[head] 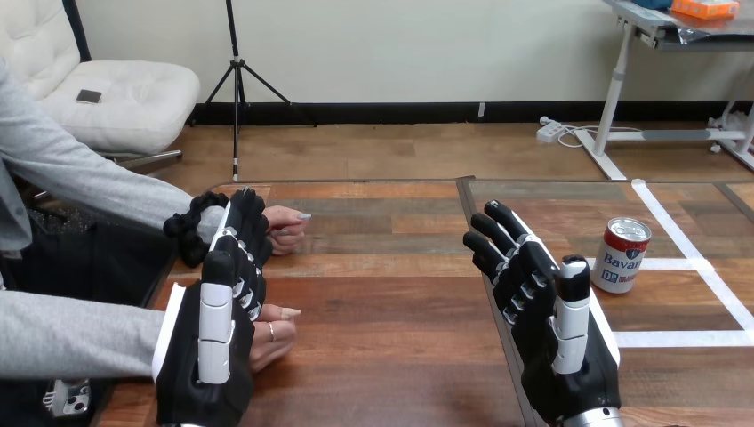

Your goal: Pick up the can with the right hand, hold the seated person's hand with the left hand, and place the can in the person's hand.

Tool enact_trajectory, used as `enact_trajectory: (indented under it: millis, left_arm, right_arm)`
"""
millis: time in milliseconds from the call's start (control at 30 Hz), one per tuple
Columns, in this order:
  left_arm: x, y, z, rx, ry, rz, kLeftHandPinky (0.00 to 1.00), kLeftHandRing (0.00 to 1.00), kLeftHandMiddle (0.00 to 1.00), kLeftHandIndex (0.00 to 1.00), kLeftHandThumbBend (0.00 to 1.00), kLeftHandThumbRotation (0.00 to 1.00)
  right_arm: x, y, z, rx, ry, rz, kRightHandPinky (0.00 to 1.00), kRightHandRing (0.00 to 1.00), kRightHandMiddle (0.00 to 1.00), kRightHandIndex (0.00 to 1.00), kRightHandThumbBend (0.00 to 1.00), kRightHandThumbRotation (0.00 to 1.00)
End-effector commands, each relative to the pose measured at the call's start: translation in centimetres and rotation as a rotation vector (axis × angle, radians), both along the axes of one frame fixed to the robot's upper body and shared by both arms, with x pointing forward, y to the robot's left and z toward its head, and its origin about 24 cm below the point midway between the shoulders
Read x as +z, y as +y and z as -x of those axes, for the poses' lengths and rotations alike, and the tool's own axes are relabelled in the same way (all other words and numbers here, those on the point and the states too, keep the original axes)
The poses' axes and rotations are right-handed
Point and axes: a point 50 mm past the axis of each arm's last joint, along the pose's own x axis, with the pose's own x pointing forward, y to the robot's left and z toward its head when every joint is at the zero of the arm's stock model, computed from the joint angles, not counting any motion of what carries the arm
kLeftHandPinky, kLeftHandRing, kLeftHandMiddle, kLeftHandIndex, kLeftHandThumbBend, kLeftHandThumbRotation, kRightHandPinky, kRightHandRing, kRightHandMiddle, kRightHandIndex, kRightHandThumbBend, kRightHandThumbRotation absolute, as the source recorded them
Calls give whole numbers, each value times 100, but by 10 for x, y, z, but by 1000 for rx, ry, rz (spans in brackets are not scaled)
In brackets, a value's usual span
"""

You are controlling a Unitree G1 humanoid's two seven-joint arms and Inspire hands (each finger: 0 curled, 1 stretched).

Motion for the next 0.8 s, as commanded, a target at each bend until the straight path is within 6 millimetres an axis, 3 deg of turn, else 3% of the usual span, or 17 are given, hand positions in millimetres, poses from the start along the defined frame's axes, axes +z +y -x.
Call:
enact_trajectory:
  millis: [0,467,767]
  left_arm:
    - [8,-3,-6,-14,-44,-2,100,100,99,98,72,100]
    - [9,-3,-7,-18,-47,7,100,100,99,97,71,100]
    - [9,-3,-7,-14,-42,3,100,100,99,98,71,100]
  right_arm:
    - [14,4,-7,5,-82,-5,97,91,91,91,94,100]
    - [14,4,-7,2,-83,-8,98,91,91,91,94,100]
    - [14,4,-10,2,-93,5,92,89,90,90,94,100]
